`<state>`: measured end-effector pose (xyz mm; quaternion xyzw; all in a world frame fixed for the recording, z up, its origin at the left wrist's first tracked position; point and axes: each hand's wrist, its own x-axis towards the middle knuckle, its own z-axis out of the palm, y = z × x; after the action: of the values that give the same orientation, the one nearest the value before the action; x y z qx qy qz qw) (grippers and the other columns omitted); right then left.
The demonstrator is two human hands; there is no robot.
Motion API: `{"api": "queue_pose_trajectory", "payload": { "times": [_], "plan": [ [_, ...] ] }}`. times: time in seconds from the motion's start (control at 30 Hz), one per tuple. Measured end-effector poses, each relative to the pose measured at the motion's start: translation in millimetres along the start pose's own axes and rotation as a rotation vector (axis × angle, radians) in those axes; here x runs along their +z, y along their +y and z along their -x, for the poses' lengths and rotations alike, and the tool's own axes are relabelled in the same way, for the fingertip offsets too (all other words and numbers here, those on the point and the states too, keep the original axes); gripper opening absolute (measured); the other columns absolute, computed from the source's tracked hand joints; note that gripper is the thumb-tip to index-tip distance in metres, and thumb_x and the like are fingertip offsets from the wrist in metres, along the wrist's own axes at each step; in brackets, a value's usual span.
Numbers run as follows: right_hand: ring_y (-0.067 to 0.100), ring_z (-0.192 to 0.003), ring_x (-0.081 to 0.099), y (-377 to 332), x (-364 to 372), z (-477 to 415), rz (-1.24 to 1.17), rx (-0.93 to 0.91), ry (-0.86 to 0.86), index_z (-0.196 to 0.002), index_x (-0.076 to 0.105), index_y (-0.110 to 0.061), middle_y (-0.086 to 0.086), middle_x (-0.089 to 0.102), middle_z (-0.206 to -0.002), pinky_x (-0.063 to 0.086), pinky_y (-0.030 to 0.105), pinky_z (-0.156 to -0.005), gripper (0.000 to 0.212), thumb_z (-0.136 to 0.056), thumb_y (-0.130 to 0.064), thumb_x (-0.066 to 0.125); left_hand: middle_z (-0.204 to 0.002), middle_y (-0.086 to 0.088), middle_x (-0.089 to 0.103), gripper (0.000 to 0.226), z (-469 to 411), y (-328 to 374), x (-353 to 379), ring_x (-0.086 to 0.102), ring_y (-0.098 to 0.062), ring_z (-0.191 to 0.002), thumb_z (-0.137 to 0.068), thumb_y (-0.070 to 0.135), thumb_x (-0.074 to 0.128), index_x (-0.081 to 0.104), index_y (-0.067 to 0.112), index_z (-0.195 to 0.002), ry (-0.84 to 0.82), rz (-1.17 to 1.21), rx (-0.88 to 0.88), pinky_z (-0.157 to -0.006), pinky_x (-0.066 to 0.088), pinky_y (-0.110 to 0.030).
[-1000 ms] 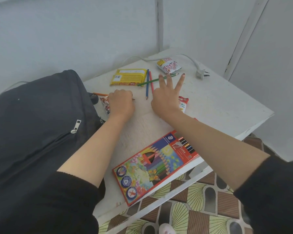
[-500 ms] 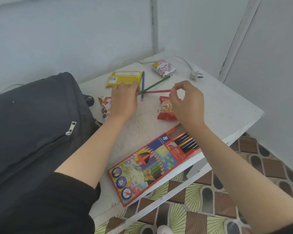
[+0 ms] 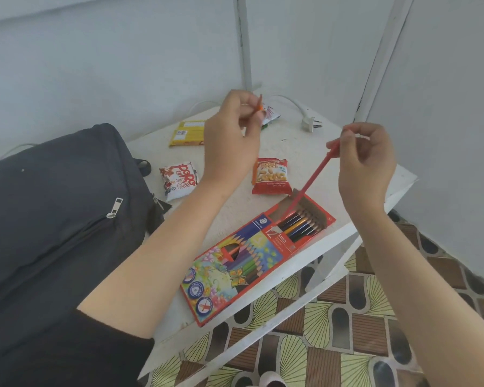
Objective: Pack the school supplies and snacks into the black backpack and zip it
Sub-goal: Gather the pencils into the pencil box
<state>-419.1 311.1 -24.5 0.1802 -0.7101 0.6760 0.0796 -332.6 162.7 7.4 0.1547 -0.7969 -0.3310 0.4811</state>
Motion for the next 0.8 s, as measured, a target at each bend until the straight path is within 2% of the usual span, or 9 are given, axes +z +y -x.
{"api": "queue_pose_trajectory", "payload": {
  "times": [0.1, 0.23, 0.3, 0.43, 0.5, 0.6, 0.67, 0.8],
  "plan": [
    [0.013, -0.076, 0.068, 6.6, -3.1, 3.6, 0.033, -0.014, 0.006, -0.095, 0.053, -0.022, -0.002, 0.069, -0.076, 0.053, 0.034, -0.081, 0.007, -0.095, -0.018, 0.047, -0.075, 0.015, 0.064, 0.009, 11.4, 10.9, 6.3, 0.065, -0.004, -0.075, -0.084, 0.008, 0.061, 0.058, 0.011, -0.091, -0.049, 0.080, -0.032, -0.071, 0.050, -0.020],
    [0.007, -0.073, 0.066, 12.4, -4.7, 6.9, 0.041, 0.024, -0.010, -0.096, 0.053, -0.020, -0.002, 0.069, -0.077, 0.048, 0.016, -0.073, 0.006, -0.096, -0.018, 0.048, -0.078, 0.003, 0.068, 0.009, 26.4, 14.7, 11.4, 0.066, -0.008, -0.074, -0.084, 0.004, 0.060, 0.057, 0.005, -0.092, -0.073, 0.143, -0.033, -0.068, 0.049, -0.015],
    [0.005, -0.071, 0.066, 13.6, -5.8, 7.7, 0.041, 0.047, 0.001, -0.097, 0.053, -0.019, -0.001, 0.070, -0.079, 0.045, 0.011, -0.070, 0.006, -0.096, -0.018, 0.047, -0.080, 0.001, 0.068, 0.009, 31.3, 15.3, 13.0, 0.066, -0.007, -0.076, -0.085, 0.003, 0.060, 0.057, 0.005, -0.093, -0.087, 0.148, -0.044, -0.069, 0.049, -0.014],
    [0.005, -0.074, 0.066, 16.7, -8.6, 8.1, 0.053, 0.070, -0.029, -0.102, 0.053, -0.021, -0.005, 0.069, -0.078, 0.047, 0.015, -0.075, 0.007, -0.095, -0.021, 0.052, -0.082, 0.001, 0.069, 0.010, 34.6, 15.3, 15.2, 0.066, -0.007, -0.080, -0.085, 0.006, 0.059, 0.058, 0.005, -0.096, -0.105, 0.133, -0.057, -0.072, 0.051, -0.020],
    [0.002, -0.077, 0.064, 17.3, -9.9, 9.8, 0.058, 0.067, -0.088, -0.109, 0.051, -0.021, -0.006, 0.068, -0.081, 0.048, 0.017, -0.078, 0.021, -0.090, -0.021, 0.060, -0.083, 0.000, 0.069, 0.011, 33.5, 16.7, 16.5, 0.066, -0.008, -0.081, -0.086, 0.007, 0.060, 0.058, 0.006, -0.096, -0.114, 0.128, -0.062, -0.072, 0.050, -0.019],
    [0.001, -0.079, 0.063, 18.8, -10.2, 14.3, 0.057, 0.044, -0.191, -0.115, 0.048, -0.018, -0.006, 0.067, -0.090, 0.048, 0.015, -0.080, 0.038, -0.084, -0.012, 0.068, -0.083, 0.000, 0.070, 0.013, 32.6, 17.4, 19.1, 0.066, -0.011, -0.079, -0.086, 0.007, 0.060, 0.058, 0.010, -0.098, -0.153, 0.096, -0.052, -0.073, 0.051, -0.022],
    [-0.003, -0.078, 0.062, 21.2, -10.4, 15.2, 0.073, 0.029, -0.198, -0.118, 0.046, -0.015, -0.006, 0.065, -0.091, 0.049, 0.014, -0.080, 0.041, -0.083, -0.010, 0.068, -0.083, -0.001, 0.070, 0.014, 33.2, 17.1, 20.6, 0.065, -0.014, -0.076, -0.087, 0.008, 0.059, 0.058, 0.012, -0.100, -0.194, 0.054, -0.034, -0.073, 0.052, -0.029],
    [-0.007, -0.077, 0.058, 27.7, -12.1, 14.3, 0.126, 0.008, -0.175, -0.123, 0.044, -0.010, -0.006, 0.062, -0.093, 0.045, 0.008, -0.076, 0.043, -0.086, -0.010, 0.065, -0.082, -0.002, 0.069, 0.015, 32.8, 18.1, 22.6, 0.063, -0.014, -0.072, -0.087, 0.007, 0.058, 0.058, 0.010, -0.102, -0.231, 0.027, -0.009, -0.070, 0.051, -0.030]
  ]
}}
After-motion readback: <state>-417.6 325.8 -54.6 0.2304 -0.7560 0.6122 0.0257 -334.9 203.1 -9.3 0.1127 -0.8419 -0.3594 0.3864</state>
